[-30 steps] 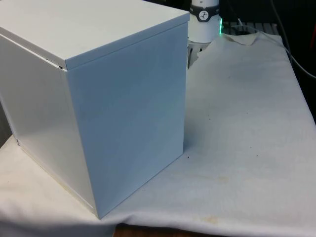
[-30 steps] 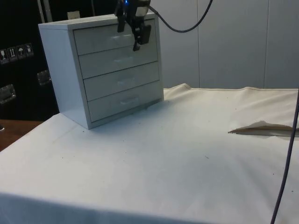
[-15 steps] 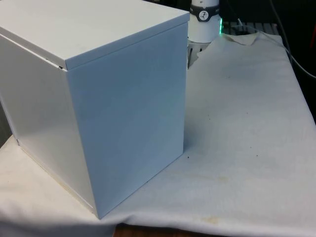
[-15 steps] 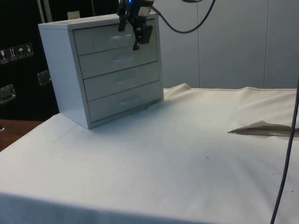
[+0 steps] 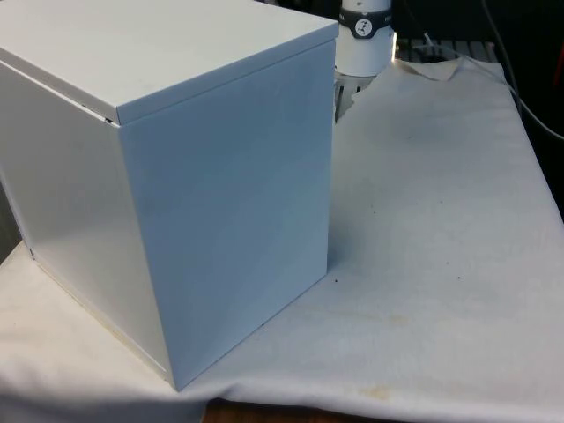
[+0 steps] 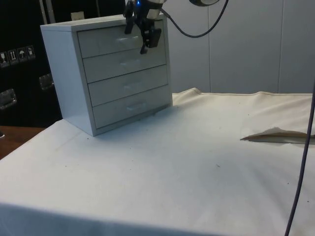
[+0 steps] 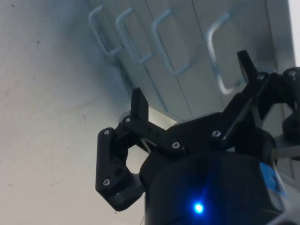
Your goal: Open the drawer, then close it.
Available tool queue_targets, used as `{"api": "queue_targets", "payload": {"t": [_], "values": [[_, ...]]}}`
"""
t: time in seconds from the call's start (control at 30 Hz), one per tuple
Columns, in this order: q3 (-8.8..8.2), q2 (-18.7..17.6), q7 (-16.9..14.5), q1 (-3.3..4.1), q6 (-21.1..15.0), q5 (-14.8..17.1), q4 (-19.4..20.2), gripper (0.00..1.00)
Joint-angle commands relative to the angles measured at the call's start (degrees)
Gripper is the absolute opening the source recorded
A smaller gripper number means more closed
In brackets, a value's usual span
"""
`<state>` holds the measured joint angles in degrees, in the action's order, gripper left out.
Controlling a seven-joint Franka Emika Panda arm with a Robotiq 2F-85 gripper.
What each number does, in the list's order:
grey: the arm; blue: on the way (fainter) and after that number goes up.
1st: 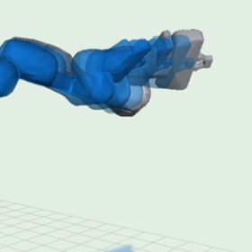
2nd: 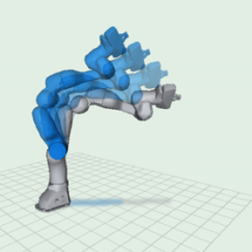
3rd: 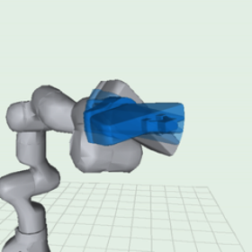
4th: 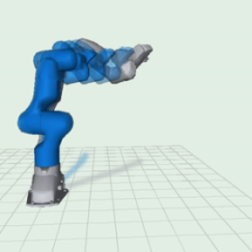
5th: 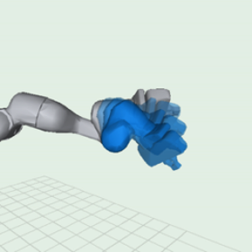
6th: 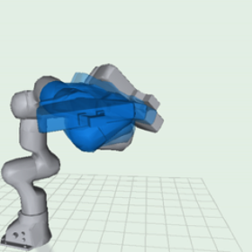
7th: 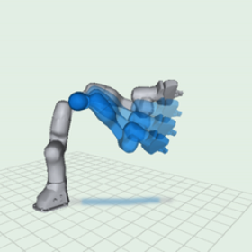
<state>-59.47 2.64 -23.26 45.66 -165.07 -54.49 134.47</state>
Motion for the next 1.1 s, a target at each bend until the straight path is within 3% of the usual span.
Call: {"api": "queue_targets", "payload": {"t": [0.0, 0.07, 0.3, 0.33, 0.47, 0.6, 0.63, 0.67, 0.7, 0.73, 0.93, 0.97, 1.0, 1.07], "values": [[-0.11, -0.97, 0.63, -0.17, -0.97, -0.86, -0.52, 1.00], [0.00, -0.34, 0.00, 0.06, -0.06, 0.00, 0.00, 1.00], [-0.23, -1.95, 0.97, -0.17, -2.01, -0.86, -0.46, 1.00], [0.00, -1.38, 0.34, 0.06, -0.80, 0.00, 0.00, 1.00], [-0.23, -2.06, 1.09, -0.23, -2.35, -0.92, -0.57, 0.98], [-0.23, -2.12, 1.15, -0.23, -2.52, -0.97, -0.57, 0.78], [0.00, -1.43, 0.34, 0.06, -1.26, 0.00, 0.00, 0.72], [-0.23, -2.18, 1.15, -0.23, -2.58, -0.97, -0.57, 0.72], [-0.23, -2.18, 1.20, -0.23, -2.58, -0.97, -0.63, 0.67], [-0.29, -2.29, 1.26, -0.29, -2.81, -0.97, -0.69, 0.54], [-0.40, -2.52, 1.49, -0.29, -3.09, -1.09, -0.97, 0.27], [-0.17, -1.55, 0.34, 0.00, -1.55, 0.00, -0.97, 0.22], [-0.17, -1.55, 0.34, 0.00, -1.66, 0.00, -1.03, 0.13], [-0.40, -2.46, 1.38, -0.23, -3.04, -0.92, -1.09, 0.09]]}}
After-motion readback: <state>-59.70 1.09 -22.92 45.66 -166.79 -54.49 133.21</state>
